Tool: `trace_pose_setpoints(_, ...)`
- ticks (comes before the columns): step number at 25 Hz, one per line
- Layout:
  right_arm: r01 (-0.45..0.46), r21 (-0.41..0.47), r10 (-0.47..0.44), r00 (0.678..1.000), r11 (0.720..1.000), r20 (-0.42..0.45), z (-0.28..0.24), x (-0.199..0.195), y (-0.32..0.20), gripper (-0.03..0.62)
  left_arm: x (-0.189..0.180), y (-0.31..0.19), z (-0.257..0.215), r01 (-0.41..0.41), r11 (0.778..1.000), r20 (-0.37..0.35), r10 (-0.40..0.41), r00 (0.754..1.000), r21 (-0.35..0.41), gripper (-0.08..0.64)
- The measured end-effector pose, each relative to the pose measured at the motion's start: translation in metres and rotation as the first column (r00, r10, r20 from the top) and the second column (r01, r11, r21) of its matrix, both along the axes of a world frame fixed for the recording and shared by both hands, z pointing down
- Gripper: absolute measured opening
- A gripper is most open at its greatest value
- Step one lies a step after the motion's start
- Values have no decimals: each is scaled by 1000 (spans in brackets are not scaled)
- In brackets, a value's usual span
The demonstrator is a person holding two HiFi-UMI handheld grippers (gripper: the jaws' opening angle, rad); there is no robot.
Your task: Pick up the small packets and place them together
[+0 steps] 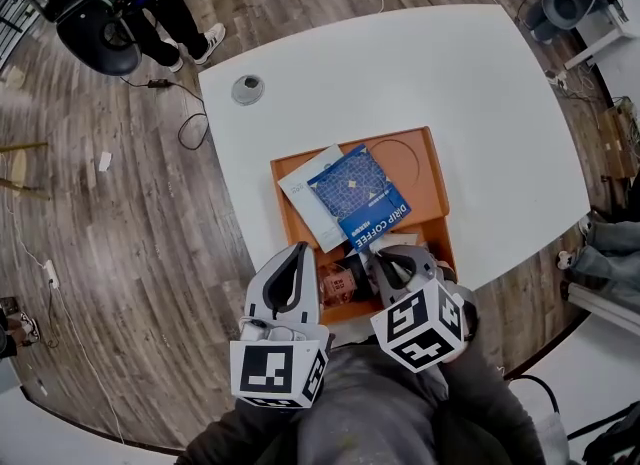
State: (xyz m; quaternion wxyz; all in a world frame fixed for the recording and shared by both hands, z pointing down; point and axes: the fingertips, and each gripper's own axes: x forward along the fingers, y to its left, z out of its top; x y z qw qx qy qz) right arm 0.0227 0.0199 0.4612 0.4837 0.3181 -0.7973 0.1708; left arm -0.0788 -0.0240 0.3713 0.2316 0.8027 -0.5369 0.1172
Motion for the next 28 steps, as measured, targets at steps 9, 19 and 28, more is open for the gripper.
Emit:
trace_pose_setpoints(9,-6,79,4,999,997,36,-31,-10,18,14,2,23,-22,-25,998,-5,25,1000,58,-5)
trace_pose_setpoints(19,-10,175,-6,996,985,90,-75,-26,30,14,1,39,-54,-49,988,-10,51,999,147,-5)
trace_pose_setpoints(28,-53,294,19,993,954,119,-123,-20,9,14,8,32,-82,-62,975,-19,68,998,215,-5)
